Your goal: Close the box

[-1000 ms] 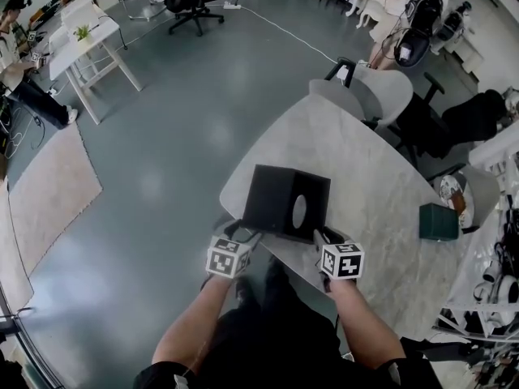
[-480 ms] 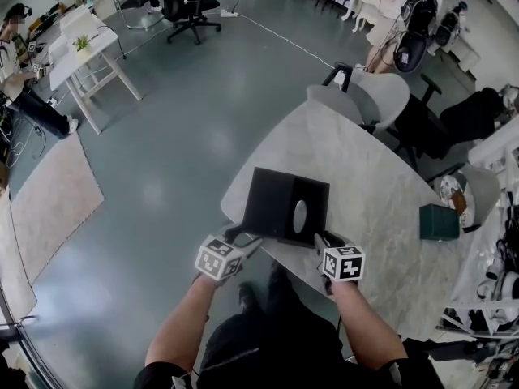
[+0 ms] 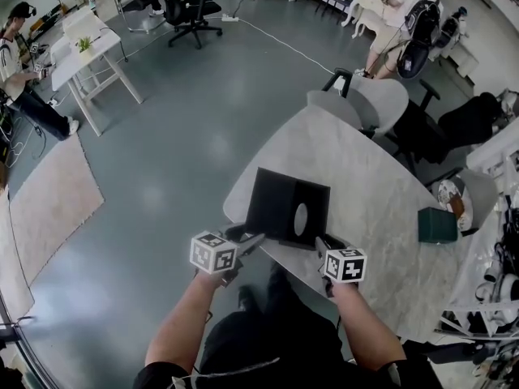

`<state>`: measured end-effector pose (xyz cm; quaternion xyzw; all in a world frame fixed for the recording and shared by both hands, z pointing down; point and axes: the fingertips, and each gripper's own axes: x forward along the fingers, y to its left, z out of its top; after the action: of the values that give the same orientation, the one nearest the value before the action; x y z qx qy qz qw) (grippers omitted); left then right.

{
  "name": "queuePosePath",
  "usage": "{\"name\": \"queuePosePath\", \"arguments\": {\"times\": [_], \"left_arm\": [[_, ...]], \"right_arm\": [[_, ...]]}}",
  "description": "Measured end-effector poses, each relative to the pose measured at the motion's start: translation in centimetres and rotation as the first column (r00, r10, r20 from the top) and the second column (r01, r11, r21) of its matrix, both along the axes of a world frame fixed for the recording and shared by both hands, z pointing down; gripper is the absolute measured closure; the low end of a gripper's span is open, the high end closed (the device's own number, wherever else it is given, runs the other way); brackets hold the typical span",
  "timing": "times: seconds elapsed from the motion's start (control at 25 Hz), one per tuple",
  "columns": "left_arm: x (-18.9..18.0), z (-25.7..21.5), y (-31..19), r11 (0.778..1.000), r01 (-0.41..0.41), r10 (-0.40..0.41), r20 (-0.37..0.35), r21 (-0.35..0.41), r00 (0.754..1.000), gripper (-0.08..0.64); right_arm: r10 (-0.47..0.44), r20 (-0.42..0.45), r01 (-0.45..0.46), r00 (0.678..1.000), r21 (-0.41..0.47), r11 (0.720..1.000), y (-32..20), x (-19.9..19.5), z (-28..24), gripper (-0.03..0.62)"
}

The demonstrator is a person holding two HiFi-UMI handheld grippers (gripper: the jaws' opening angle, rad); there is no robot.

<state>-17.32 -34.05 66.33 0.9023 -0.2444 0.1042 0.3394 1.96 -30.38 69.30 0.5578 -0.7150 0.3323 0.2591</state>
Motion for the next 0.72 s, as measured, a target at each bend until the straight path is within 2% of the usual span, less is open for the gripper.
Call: {"name": "queuePosePath", "arguments": {"times": [0.12, 0.28, 0.52, 0.72], "left_arm": [[-0.7, -0.4, -0.3, 0.998, 0.057, -0.058, -0.03, -0.035, 0.998, 0.389], [-0.5, -1.4, -0.2, 0.991, 0.129, -0.13, -0.018, -0.042, 0.991, 0.439], [-0.5, -3.3, 0.0, 0.977, 0.215, -0.215, 0.02, -0.007, 0.976, 0.453], [0.4, -3.2, -0.1, 0.962, 0.273, -0.274, 0.033, 0.021, 0.961, 0.46]], "right_arm": [[0.005, 0.005, -0.005, 1.0, 0.001, 1.0, 0.7, -0.5, -0.5, 0.482], [0.003, 0.009, -0.003, 1.0, 0.004, 1.0, 1.8, -0.9, -1.8, 0.482], [-0.027, 0.035, 0.026, 0.999, 0.046, 0.999, 2.5, -1.5, -4.9, 0.482], [-0.075, 0.056, 0.071, 0.996, 0.083, 0.994, 2.5, -0.5, -5.3, 0.482]]}}
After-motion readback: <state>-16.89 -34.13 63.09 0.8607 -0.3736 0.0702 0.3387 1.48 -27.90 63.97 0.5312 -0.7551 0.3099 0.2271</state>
